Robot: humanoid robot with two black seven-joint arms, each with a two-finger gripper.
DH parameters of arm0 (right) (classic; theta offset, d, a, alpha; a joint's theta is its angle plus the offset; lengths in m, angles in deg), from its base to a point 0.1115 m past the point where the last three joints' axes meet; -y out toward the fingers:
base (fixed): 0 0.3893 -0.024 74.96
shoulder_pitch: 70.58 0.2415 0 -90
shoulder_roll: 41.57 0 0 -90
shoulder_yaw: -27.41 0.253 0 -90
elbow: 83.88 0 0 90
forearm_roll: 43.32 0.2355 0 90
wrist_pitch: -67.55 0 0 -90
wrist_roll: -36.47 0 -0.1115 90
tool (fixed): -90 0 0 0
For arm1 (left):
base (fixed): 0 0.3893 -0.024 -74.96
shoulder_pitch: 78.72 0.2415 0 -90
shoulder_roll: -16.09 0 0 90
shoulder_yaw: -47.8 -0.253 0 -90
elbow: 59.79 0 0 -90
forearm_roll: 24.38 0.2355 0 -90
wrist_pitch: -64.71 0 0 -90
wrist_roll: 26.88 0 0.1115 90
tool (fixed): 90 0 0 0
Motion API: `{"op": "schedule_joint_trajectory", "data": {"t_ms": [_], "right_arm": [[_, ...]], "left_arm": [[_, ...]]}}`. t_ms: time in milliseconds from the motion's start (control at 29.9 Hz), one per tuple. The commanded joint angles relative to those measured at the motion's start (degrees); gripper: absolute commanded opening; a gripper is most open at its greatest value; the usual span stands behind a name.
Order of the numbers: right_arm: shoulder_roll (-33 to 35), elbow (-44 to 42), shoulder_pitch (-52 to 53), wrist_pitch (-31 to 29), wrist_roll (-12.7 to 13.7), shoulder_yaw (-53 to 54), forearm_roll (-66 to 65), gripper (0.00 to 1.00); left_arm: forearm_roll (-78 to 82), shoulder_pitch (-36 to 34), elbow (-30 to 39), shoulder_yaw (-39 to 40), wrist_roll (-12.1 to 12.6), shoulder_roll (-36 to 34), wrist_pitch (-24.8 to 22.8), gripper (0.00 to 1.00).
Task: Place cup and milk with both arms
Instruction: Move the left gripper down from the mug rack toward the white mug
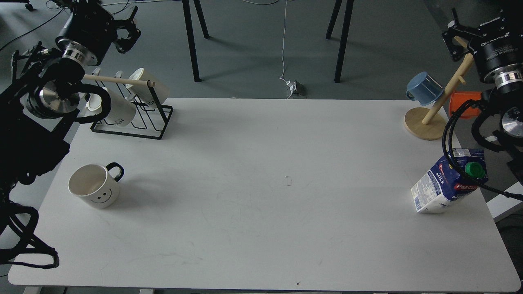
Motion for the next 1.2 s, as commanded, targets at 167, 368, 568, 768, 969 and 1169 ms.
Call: {"op": "schedule_joint_trajectory", "data": {"t_ms": [167, 368, 568, 768, 969, 1169], "right_arm": [[-0.09, -0.03, -0.07, 0.00, -0.03, 0.14, -0.08, 1.00], [0.00, 0.06, -0.16, 0.00, -0.03, 0.14, -0.08, 1.00], [0.26, 0.14, -0.16, 0.00, -0.11, 0.58, -0.16, 1.00], [0.26, 0.14, -0.16, 0.00, -0.20, 0.67, -0.16, 1.00], [0.44, 0.14, -0.16, 0.00, -0.38, 0.58, -0.16, 1.00], [0.70, 0.23, -0.16, 0.00, -0.38, 0.58, -0.34, 1.00]], "left_arm": [[0.00, -0.08, -0.24, -0.05, -0.59, 0.70, -0.44, 1.00], [0.78, 1.23, 1.16, -1.37, -0.42, -1.93, -3.15, 0.99], [8.14, 2.99, 8.70, -6.89, -0.94, -11.50, -6.68, 0.93], [27.47, 7.90, 19.88, -9.89, -4.54, -21.44, -6.95, 0.91], [39.97, 13.62, 20.76, -11.20, -4.64, -26.02, -7.30, 0.91], [47.53, 15.74, 20.77, -12.53, -5.25, -29.71, -6.86, 0.91]]}}
